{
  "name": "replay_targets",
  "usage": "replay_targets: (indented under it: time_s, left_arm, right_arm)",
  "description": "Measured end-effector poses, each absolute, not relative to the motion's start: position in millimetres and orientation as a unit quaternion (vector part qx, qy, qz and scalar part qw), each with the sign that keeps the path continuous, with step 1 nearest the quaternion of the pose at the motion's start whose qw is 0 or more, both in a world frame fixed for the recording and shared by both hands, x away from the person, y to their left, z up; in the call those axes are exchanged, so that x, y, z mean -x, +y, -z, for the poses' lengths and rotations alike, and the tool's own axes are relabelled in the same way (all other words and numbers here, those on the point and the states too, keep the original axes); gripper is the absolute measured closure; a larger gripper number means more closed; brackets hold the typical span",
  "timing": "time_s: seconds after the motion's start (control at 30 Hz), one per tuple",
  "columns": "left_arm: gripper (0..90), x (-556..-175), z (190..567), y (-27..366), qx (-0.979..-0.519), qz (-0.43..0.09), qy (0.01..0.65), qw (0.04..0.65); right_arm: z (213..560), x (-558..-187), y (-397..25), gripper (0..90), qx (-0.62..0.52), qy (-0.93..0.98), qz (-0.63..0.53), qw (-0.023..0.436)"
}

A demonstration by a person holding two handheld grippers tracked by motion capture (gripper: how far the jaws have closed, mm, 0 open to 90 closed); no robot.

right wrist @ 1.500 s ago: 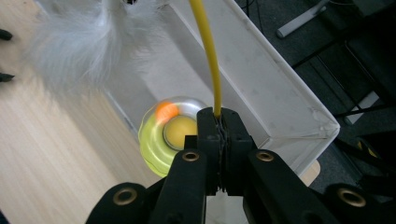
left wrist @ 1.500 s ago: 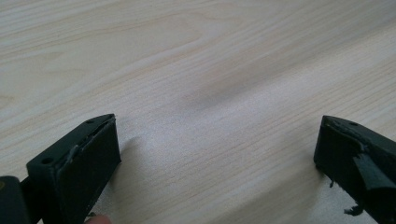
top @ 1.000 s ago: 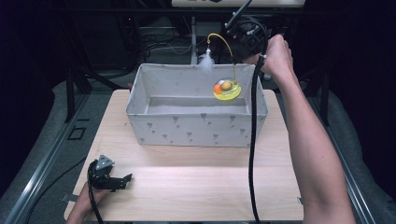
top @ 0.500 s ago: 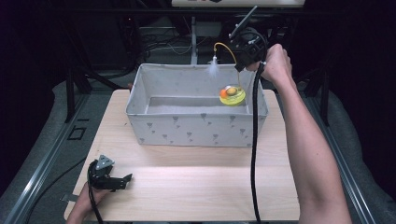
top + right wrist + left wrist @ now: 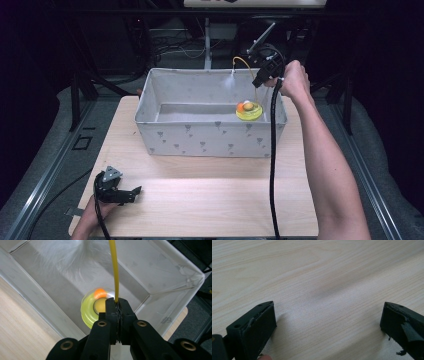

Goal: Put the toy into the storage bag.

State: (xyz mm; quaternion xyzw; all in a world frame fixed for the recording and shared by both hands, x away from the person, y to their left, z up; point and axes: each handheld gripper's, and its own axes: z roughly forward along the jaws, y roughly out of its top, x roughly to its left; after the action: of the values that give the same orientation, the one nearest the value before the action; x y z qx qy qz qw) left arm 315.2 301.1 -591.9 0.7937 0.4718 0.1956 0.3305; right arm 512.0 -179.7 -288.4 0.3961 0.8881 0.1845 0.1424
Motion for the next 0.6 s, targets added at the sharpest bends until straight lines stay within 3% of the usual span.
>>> replay_targets:
  time_s: [0.6]
  left_arm:
    - [0.3, -315, 592, 301, -0.794, -0.196, 0.472, 0.331]
  right_arm:
    - [319, -501, -195, 88.9, -0.401, 0.889, -0.183, 0.125]
